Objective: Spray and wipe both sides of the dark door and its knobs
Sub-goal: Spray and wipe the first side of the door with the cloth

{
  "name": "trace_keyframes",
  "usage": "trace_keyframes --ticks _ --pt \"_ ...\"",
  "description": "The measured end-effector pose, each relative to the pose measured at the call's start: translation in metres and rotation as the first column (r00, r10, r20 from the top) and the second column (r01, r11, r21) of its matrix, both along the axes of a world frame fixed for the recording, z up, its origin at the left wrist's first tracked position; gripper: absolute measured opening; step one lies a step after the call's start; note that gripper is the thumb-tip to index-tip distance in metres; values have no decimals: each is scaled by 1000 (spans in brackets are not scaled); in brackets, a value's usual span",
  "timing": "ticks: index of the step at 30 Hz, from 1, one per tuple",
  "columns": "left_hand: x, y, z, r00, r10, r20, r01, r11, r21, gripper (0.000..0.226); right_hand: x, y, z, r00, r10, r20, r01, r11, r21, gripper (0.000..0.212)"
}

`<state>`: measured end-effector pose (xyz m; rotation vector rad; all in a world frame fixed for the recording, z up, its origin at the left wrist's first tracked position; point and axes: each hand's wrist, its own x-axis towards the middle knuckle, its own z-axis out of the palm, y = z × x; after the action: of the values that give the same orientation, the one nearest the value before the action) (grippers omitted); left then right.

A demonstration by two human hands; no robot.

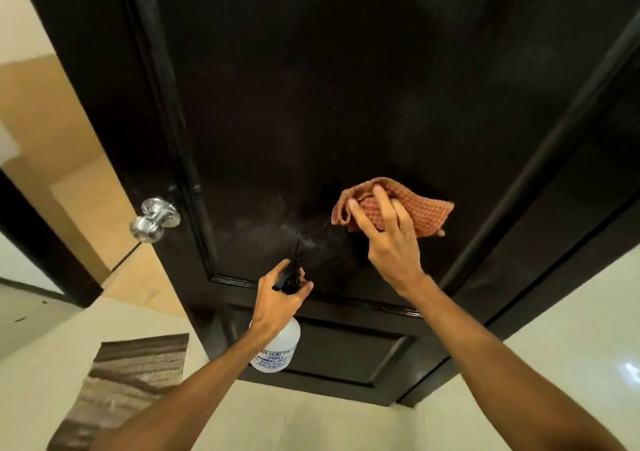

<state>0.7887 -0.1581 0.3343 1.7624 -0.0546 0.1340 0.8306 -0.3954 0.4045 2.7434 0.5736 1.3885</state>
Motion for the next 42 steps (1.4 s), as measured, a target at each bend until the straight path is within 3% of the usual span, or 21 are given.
trace_keyframes --ticks 3,5,8,12,14,18,20,22,25,28,31,34,38,40,42 --pt "-3 11 -7 999 32 -10 -32 999 -32 21 -11 0 -37 976 -2 -220 -83 923 -377 94" --pt "-2 14 -6 999 40 -8 -41 998 -54 22 -21 -6 -67 916 -32 -399 -196 833 -517 102" --pt "-2 24 -7 997 77 -28 -79 994 -80 21 -2 3 -73 907 24 -420 -258 821 -509 112" --pt "0 42 -14 991 135 -4 -135 990 -51 23 30 39 -17 943 64 -328 -198 897 -395 69" --pt "-3 43 -19 990 138 -11 -138 990 -33 22 24 45 -24 911 86 -404 -243 903 -355 64" --pt "-6 46 -23 989 146 -18 -147 989 -21 21 0 39 -62 773 -9 -634 -396 774 -493 67" --pt "-6 54 -21 983 182 -36 -183 982 -42 22 11 46 -53 838 41 -545 -366 781 -505 73" --pt "-3 57 -17 982 188 -22 -189 981 -46 22 22 53 -20 916 -2 -401 -220 833 -507 74" --pt "-8 58 -19 982 190 -18 -191 980 -49 21 24 41 9 983 -6 -184 -68 917 -392 64" --pt "-12 57 -21 983 185 -16 -185 981 -53 20 5 30 -6 974 81 -212 -155 919 -363 61" --pt "-11 58 -14 984 178 -13 -178 980 -86 20 -6 27 -22 930 140 -339 -296 831 -470 73" --pt "-7 60 -9 985 174 -9 -174 978 -113 20 0 31 7 935 180 -305 -269 921 -281 82" --pt "-7 60 -8 981 191 -36 -194 968 -157 22 -6 40 39 905 280 -320 -236 957 168 54" --pt "-10 60 -10 982 184 -45 -189 971 -150 21 -15 42 31 835 385 -393 -201 878 434 51" --pt "-9 60 -9 983 180 -42 -184 973 -142 22 -27 45 24 690 562 -455 -112 705 701 59"
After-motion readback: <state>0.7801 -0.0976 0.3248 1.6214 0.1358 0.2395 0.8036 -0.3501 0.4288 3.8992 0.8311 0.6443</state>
